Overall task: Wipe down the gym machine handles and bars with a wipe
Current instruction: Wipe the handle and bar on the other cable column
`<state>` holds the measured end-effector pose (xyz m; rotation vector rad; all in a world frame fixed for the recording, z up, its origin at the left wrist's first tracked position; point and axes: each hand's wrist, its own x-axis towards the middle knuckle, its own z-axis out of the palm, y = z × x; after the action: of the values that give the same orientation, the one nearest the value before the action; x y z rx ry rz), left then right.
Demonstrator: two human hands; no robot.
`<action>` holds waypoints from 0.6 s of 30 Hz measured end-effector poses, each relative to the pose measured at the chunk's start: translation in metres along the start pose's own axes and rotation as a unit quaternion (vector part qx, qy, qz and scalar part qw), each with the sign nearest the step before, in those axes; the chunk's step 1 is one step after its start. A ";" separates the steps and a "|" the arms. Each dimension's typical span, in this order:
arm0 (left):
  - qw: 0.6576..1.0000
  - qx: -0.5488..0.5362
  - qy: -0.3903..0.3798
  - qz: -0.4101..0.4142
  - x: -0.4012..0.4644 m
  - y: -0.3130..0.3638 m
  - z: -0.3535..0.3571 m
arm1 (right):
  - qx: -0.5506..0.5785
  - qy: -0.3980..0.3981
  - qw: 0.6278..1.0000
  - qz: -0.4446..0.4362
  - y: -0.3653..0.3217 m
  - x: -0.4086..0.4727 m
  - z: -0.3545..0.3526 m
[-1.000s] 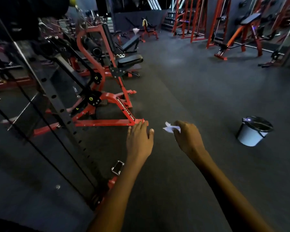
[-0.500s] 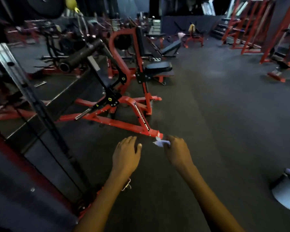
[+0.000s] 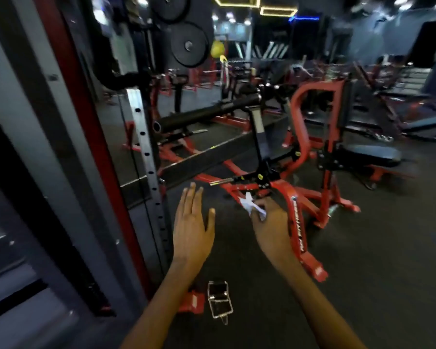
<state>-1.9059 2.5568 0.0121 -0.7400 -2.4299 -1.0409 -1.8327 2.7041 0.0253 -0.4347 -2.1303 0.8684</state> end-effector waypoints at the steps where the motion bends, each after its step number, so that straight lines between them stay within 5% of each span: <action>1: 0.999 0.006 0.051 0.019 0.009 0.002 -0.004 | 0.026 0.005 1.000 -0.006 0.000 0.011 0.007; 7: 0.973 0.052 0.217 0.050 0.095 0.004 -0.033 | 0.167 -0.017 0.985 -0.022 -0.018 0.079 0.045; 14: 0.970 0.146 0.194 -0.006 0.158 -0.020 -0.034 | 0.201 0.023 0.969 -0.142 -0.050 0.154 0.086; 18: 0.980 0.089 0.181 0.003 0.162 -0.016 -0.034 | 0.137 -0.012 0.936 -0.323 -0.084 0.177 0.123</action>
<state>-2.0375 2.5727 0.1123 -0.4535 -2.1674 -0.8559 -2.0421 2.6885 0.1231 0.4081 -1.9397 0.7557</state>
